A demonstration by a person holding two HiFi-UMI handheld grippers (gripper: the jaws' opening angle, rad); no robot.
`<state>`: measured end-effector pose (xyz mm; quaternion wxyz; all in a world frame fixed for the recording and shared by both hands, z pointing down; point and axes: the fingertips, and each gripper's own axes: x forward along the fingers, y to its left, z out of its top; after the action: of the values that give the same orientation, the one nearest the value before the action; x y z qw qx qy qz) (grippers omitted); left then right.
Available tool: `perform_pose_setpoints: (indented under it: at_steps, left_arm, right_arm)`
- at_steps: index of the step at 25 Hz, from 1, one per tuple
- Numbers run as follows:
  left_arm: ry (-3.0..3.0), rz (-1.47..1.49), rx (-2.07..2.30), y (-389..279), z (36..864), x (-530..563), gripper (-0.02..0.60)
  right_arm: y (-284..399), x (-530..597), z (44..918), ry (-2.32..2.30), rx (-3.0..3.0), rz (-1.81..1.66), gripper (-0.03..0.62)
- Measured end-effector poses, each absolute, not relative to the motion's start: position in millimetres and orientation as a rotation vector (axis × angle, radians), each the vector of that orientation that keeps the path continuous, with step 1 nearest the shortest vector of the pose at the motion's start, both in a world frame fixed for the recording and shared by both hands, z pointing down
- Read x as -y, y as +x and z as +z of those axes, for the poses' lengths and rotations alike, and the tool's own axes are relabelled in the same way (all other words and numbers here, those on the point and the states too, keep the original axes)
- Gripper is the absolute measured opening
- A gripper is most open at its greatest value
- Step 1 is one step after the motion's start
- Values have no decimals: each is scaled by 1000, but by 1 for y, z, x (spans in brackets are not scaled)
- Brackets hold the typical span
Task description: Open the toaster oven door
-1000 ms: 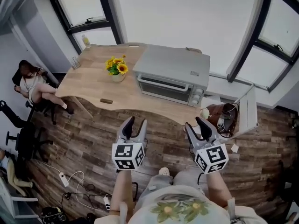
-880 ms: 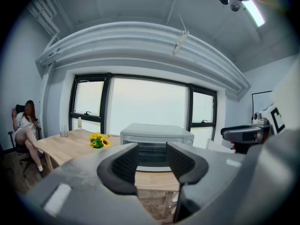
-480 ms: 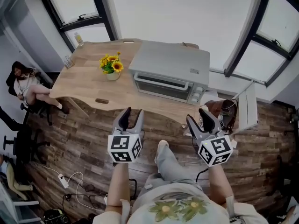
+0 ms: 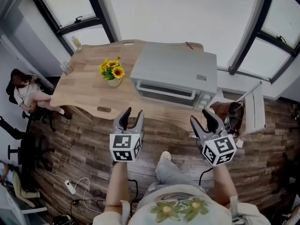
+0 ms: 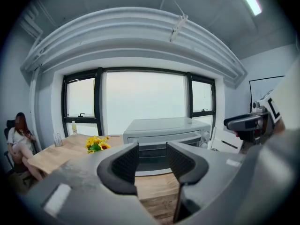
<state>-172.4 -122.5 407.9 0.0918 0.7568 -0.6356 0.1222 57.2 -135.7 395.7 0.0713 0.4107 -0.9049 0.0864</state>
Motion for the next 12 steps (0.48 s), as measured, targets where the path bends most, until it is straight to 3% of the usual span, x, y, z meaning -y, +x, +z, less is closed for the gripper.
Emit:
perform_pose_setpoints:
  at_steps: [12]
  left_arm:
    - [2554,928,1617,-158,451,177,192]
  right_arm:
    - [20,177,415,1060,2609,41,204]
